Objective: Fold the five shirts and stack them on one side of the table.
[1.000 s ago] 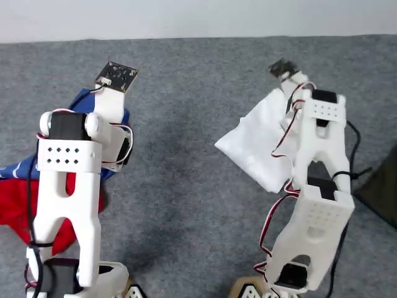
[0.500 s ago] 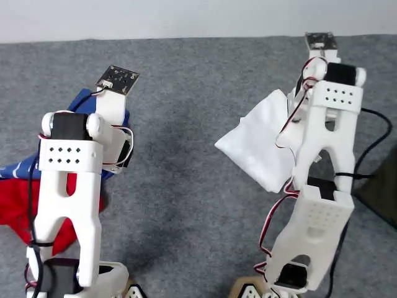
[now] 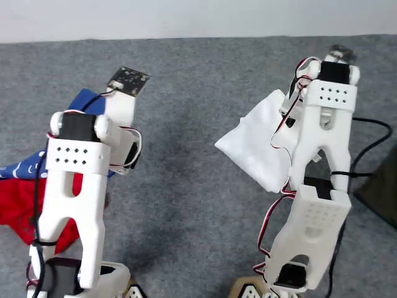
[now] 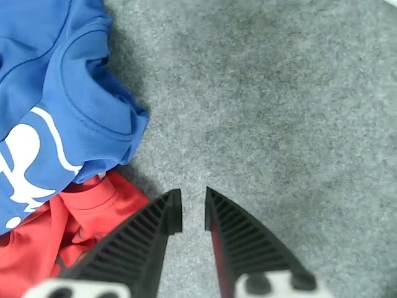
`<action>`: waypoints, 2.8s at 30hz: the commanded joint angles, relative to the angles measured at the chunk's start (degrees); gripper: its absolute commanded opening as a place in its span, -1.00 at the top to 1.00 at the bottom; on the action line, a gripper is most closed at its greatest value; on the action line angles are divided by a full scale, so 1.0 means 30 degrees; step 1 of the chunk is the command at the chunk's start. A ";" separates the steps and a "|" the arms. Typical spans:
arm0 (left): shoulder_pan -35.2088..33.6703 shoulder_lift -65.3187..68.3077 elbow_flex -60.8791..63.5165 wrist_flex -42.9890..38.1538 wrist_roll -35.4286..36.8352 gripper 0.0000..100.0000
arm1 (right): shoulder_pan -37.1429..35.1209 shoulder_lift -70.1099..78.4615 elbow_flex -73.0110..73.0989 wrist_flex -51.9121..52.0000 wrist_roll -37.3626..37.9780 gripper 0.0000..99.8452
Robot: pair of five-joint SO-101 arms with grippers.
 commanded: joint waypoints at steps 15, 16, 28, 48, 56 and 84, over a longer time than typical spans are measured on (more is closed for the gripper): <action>0.0352 -0.0791 -0.0132 0.0381 -0.0205 0.86 | -0.1158 0.1890 0.4923 -0.4029 -0.1260 0.20; 0.0322 -0.0791 -0.0132 0.0381 -0.0205 0.86 | -0.1158 0.2212 0.4923 -0.4264 -0.1260 0.20; 0.0410 -0.0791 -0.0132 0.0352 -0.0147 0.86 | -0.1304 0.4088 0.4923 -0.7106 -0.1172 0.20; 0.0410 -0.0791 -0.0132 0.0352 -0.0176 0.86 | -0.0835 0.3707 0.4923 -0.6520 0.0703 0.97; 0.0440 -0.0791 -0.0132 0.0352 -0.0176 0.86 | 0.1392 -0.0308 0.4923 -0.4557 0.3956 0.98; 0.0440 -0.4747 0.3033 0.0381 -0.0117 0.86 | 1.0037 -0.5670 0.4659 -0.3883 1.2513 0.98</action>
